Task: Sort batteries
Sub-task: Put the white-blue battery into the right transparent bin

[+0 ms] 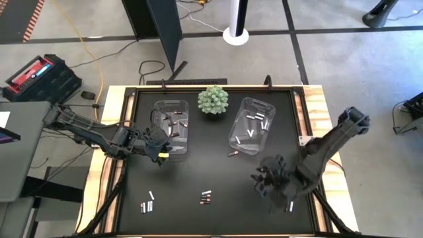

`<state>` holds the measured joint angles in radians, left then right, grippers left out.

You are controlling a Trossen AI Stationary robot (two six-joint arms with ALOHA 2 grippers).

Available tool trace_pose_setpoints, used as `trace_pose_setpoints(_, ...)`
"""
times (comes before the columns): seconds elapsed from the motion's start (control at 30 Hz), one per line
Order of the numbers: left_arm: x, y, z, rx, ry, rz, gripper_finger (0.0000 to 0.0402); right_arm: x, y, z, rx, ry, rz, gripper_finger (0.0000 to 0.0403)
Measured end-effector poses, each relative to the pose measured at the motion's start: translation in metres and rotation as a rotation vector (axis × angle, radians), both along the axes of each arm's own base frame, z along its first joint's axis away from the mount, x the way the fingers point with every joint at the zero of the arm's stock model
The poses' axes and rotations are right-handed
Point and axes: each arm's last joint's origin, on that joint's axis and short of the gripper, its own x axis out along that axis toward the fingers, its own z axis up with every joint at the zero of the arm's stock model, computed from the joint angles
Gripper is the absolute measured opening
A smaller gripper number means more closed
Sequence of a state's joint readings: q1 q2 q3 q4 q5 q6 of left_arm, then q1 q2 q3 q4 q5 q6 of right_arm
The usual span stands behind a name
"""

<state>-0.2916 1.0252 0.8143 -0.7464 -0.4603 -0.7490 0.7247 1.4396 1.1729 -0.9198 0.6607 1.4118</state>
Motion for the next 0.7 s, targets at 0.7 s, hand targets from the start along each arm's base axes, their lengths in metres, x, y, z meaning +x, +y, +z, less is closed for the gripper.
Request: trace_pose_setpoints(0.7,0.001,0.0,0.0,0.003,-0.001,-0.005,0.0163,0.021,0.048,-0.084,0.099,0.023,-0.142,0.0201)
